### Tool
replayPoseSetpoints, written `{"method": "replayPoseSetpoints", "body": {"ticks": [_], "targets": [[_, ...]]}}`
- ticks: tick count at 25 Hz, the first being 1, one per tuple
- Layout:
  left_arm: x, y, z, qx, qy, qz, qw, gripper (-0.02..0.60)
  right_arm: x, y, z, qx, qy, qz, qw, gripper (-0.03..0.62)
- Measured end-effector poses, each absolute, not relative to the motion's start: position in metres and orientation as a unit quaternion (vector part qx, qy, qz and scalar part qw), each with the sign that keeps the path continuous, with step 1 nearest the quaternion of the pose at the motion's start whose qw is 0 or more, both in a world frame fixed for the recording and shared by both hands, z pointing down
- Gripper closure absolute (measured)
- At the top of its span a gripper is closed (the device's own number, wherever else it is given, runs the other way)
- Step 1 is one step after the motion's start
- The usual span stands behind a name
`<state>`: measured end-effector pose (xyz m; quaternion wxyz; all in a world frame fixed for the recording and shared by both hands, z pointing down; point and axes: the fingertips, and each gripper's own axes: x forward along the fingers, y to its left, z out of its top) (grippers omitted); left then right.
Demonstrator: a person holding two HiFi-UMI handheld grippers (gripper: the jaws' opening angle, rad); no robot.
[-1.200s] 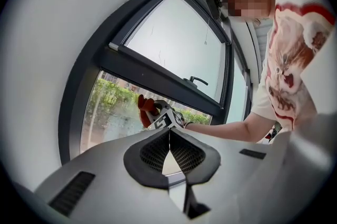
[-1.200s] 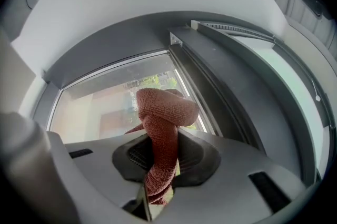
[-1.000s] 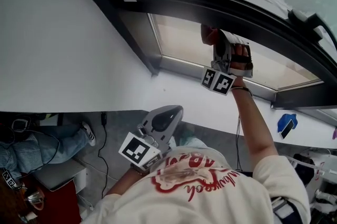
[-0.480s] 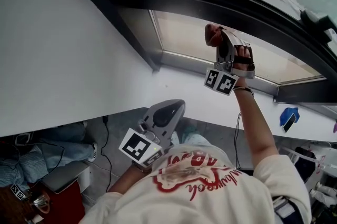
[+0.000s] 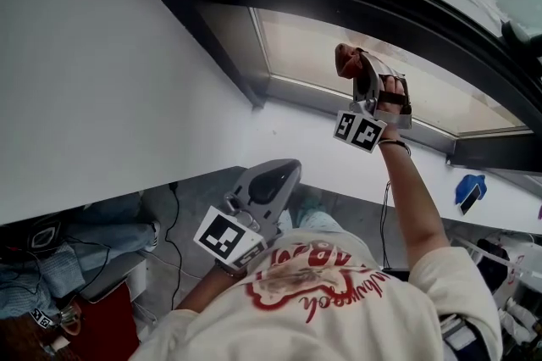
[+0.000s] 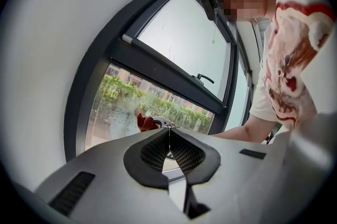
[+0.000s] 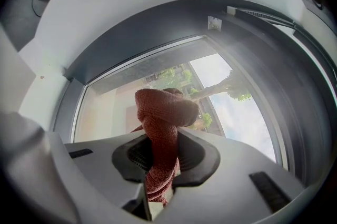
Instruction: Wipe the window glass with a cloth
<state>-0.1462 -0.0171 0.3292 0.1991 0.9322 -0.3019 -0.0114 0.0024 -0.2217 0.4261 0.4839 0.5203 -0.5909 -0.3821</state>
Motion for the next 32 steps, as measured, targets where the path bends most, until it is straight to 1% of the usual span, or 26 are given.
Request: {"method": "replayPoseSetpoints", "body": {"ticks": [23, 32], "targets": [[-0.161, -0.024, 0.343, 0.926, -0.308, 0.003, 0.219, 0.56, -0.004, -0.222, 0.517, 0.476, -0.613, -0.339, 0.532, 0.517], [-0.164, -0.017, 0.342, 0.927, -0.307, 0.003, 0.214, 0.56, -0.007, -0.214, 0.543, 0.467, -0.613, -0.326, 0.548, 0.517]]}}
